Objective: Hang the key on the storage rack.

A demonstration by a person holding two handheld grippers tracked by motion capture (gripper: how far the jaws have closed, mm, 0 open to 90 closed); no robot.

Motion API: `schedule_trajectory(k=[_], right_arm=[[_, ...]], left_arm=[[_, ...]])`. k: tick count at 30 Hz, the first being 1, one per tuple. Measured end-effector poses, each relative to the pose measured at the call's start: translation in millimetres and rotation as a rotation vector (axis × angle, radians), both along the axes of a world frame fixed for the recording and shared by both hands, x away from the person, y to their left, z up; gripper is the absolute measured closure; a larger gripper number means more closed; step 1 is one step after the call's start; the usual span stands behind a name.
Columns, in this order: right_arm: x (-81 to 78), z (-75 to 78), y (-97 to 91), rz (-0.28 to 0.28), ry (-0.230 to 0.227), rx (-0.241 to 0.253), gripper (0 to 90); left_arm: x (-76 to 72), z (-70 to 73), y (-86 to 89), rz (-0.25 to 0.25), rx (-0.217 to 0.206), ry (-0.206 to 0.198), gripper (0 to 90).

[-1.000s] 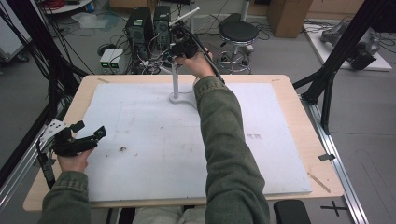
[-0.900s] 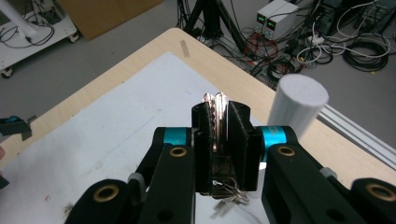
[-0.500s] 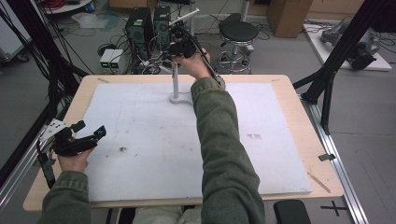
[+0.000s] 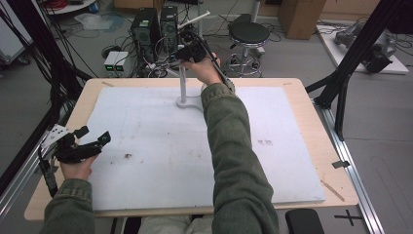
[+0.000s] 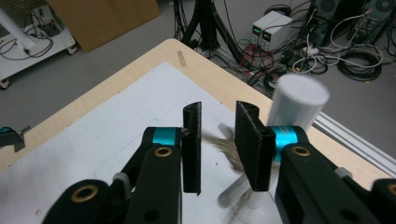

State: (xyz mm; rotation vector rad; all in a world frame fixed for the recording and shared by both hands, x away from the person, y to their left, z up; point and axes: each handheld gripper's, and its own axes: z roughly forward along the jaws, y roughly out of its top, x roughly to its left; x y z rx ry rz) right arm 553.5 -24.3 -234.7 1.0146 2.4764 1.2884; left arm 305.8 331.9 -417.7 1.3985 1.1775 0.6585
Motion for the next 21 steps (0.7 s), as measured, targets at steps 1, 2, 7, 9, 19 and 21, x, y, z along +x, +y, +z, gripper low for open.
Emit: schedule_trajectory(k=[1, 2, 7, 9, 19, 21], right_arm=[[-1.0, 0.3, -2.6, 0.013, -0.005, 0.014, 62.5], [-1.0, 0.3, -2.6, 0.013, -0.005, 0.014, 62.5], [-8.0, 3.3, -6.4, 0.059, 0.0, 0.034, 43.0], [-11.0, 5.4, -8.3, 0.056, 0.013, 0.045, 36.1], [-28.2, 14.8, -21.6, -0.025, 0.008, 0.009, 0.5], [-31.8, 15.0, -25.6, -0.037, 0.011, -0.005, 0.5]], left_arm=[[0.0, 0.1, 0.1, 0.001, 0.0, 0.0, 2.9], [0.0, 0.0, 0.2, 0.001, 0.0, 0.0, 2.9], [-0.1, 0.2, 0.0, 0.001, 0.001, 0.001, 2.9], [-0.2, 0.3, 0.0, 0.002, 0.001, 0.0, 2.9], [-0.1, -0.1, -0.5, 0.003, 0.01, 0.002, 2.9], [-0.2, -0.2, -0.2, 0.0, 0.02, 0.004, 2.9]])
